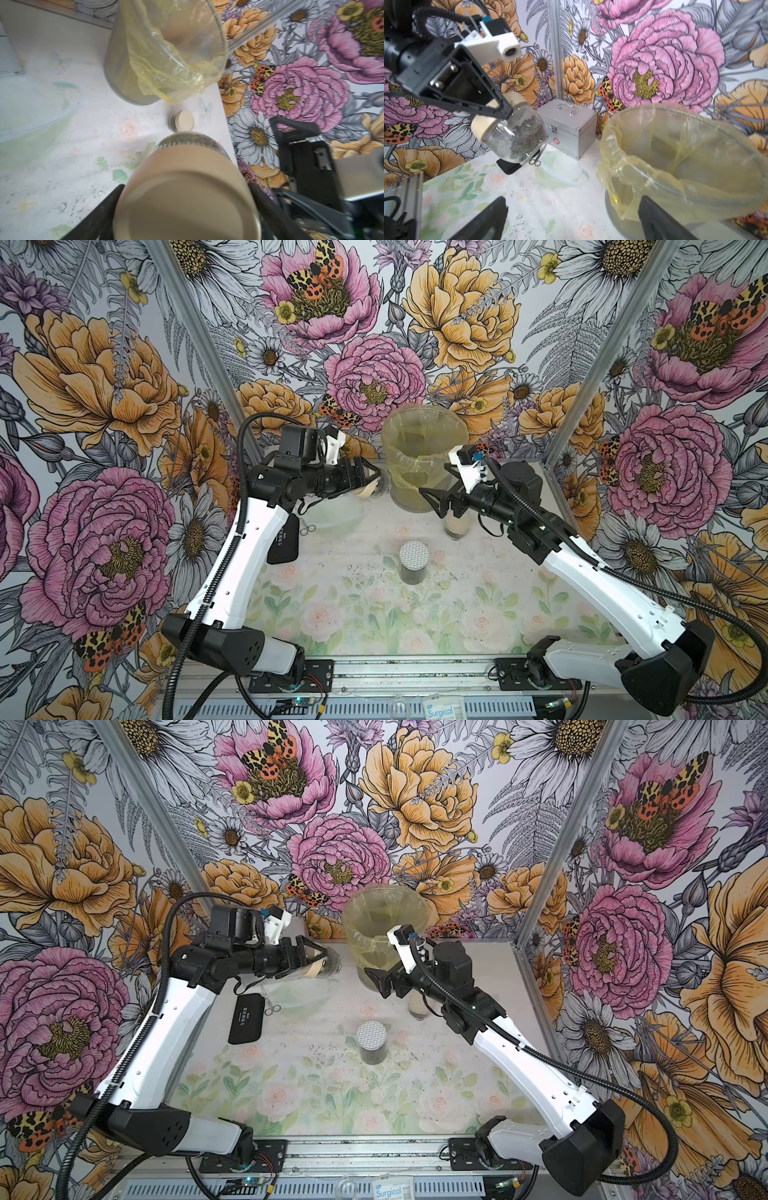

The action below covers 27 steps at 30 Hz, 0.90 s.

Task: Empty moldy tea leaves from jars
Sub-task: Pick up the jar from the center of the board.

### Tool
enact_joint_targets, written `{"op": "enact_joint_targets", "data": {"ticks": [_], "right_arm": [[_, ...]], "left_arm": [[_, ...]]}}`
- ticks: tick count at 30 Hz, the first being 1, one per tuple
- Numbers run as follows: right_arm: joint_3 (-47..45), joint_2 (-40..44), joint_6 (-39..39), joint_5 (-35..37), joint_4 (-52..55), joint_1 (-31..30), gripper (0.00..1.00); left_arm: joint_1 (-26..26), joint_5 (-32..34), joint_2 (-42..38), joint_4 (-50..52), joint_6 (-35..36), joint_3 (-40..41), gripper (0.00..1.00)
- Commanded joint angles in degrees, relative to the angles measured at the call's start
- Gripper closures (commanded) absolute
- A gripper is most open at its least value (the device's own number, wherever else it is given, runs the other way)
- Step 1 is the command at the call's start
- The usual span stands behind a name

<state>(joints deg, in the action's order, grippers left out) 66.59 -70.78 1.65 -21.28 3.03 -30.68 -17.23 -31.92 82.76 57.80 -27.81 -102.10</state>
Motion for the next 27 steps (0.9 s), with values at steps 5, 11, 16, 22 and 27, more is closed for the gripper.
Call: {"op": "enact_joint_targets", "data": {"ticks": [5, 11, 16, 22, 27], "right_arm": [[-1.2, -4.5, 10.1, -15.6, -27.6, 1.7, 0.0], [0.4, -6.4, 11.3, -25.7, -27.2, 2.1, 0.0], [2.7, -7.2, 13.4, -28.0, -21.4, 2.2, 0.0], [4.1, -9.3, 13.8, -27.2, -21.8, 2.3, 0.01], [4.4, -9.4, 14.2, -27.0, -22.1, 2.3, 0.24]], "left_arm": [[-4.4, -13.0, 3.6, -4.5, -5.9, -8.5, 0.51], [-4.9, -16.7, 4.1, -9.2, -9.4, -7.7, 0.52], [-5.5, -18.2, 4.8, -9.3, -9.6, -8.4, 0.53], [-7.3, -18.1, 5.4, -9.4, -9.7, -8.7, 0.53], [-7.1, -16.7, 5.0, -9.3, -10.1, -8.0, 0.55]]}}
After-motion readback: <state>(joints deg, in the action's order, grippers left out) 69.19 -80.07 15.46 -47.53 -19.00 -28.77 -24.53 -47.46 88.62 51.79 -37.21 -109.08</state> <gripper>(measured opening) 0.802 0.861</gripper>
